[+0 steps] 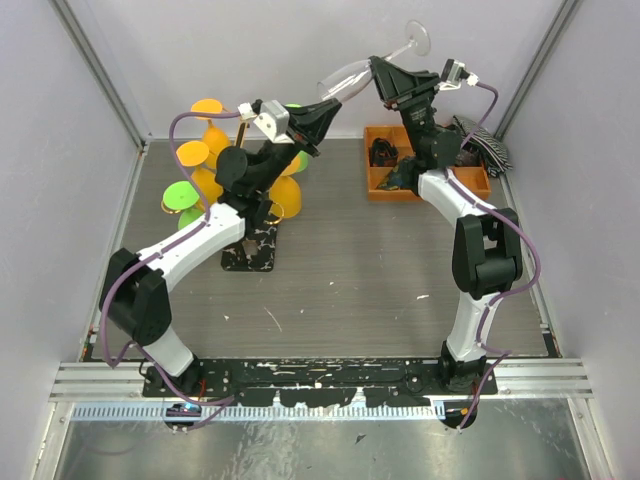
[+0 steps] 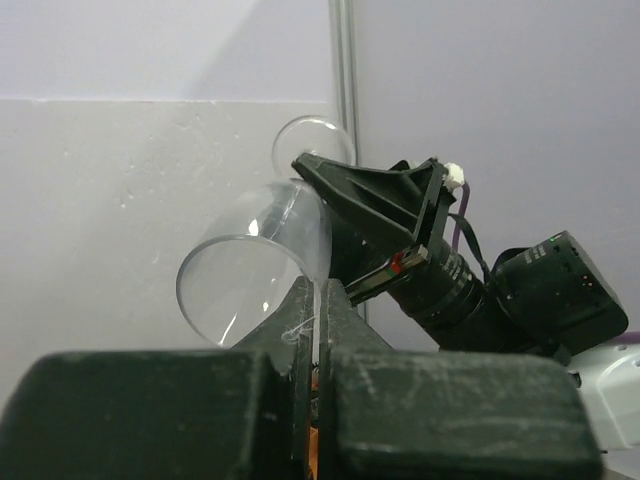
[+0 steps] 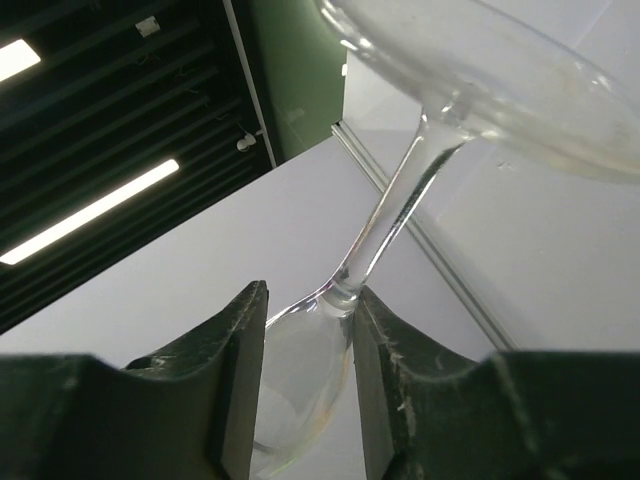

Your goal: Place the wine glass upside down on the wine glass rack

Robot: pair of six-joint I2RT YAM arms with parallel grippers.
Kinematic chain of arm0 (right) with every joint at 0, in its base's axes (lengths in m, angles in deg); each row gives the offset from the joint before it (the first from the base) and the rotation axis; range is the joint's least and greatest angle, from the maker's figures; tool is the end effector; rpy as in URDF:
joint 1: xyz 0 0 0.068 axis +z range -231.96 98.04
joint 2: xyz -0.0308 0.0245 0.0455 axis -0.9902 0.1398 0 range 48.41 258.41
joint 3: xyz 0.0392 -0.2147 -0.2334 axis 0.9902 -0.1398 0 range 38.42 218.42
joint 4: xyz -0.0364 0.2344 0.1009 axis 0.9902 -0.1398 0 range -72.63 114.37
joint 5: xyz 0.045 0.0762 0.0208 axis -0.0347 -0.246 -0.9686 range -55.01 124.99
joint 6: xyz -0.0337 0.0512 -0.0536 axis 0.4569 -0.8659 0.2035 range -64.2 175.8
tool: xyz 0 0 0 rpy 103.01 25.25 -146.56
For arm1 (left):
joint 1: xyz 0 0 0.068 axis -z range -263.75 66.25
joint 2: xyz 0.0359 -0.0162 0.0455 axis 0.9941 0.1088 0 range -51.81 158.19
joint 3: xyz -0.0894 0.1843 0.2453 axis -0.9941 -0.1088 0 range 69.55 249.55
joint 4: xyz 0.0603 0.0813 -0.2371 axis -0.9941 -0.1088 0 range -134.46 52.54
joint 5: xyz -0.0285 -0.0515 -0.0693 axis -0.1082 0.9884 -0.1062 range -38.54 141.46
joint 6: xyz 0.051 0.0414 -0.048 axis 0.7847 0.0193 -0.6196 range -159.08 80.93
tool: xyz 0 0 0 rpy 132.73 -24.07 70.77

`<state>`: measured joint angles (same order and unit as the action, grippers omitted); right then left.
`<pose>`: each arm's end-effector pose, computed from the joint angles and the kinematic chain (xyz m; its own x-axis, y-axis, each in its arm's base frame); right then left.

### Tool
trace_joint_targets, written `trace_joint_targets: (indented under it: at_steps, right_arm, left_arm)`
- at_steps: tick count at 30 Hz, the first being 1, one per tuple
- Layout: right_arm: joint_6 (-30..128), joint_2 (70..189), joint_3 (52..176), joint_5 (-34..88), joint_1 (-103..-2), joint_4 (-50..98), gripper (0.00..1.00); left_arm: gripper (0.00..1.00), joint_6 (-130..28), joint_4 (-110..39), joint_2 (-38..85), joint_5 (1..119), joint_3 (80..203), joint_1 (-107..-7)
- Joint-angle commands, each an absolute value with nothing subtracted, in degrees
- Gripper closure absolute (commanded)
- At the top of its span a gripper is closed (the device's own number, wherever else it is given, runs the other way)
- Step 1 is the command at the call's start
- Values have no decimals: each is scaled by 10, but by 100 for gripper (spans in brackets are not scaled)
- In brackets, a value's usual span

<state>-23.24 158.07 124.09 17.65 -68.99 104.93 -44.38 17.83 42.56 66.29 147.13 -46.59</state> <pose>0.4314 0.1210 0.4822 -0.2129 0.9127 -0.3489 -0.8695 -0.0141 0.4938 0.3105 -0.2580 0.5010 0.4252 -0.4344 -0.7941 0.7863 0.6118 0.0863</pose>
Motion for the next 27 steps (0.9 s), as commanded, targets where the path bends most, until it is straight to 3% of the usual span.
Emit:
trace_joint_targets:
  at_steps: [1, 5, 9, 17, 22, 27]
  right_arm:
    - [-212, 1574, 1269, 188, -686, 1067, 64]
    - [-210, 1574, 1267, 185, -686, 1066, 76]
    - [-197, 1568, 1269, 180, -687, 1055, 83]
    - [-119, 1549, 1306, 150, -706, 988, 90]
    - [-38, 1508, 1295, 120, -738, 904, 91]
    - [156, 1424, 1262, 106, -749, 738, 92]
  left_arm:
    - [94, -445, 211, 400, 661, 1459, -466]
    - [67, -443, 209, 398, 663, 1454, -466]
    - [51, -440, 207, 392, 665, 1443, -466]
    - [37, -426, 163, 344, 675, 1396, -466]
    - [33, -383, 14, 276, 633, 1387, -466]
    - [28, -323, -165, 246, 574, 1437, -467]
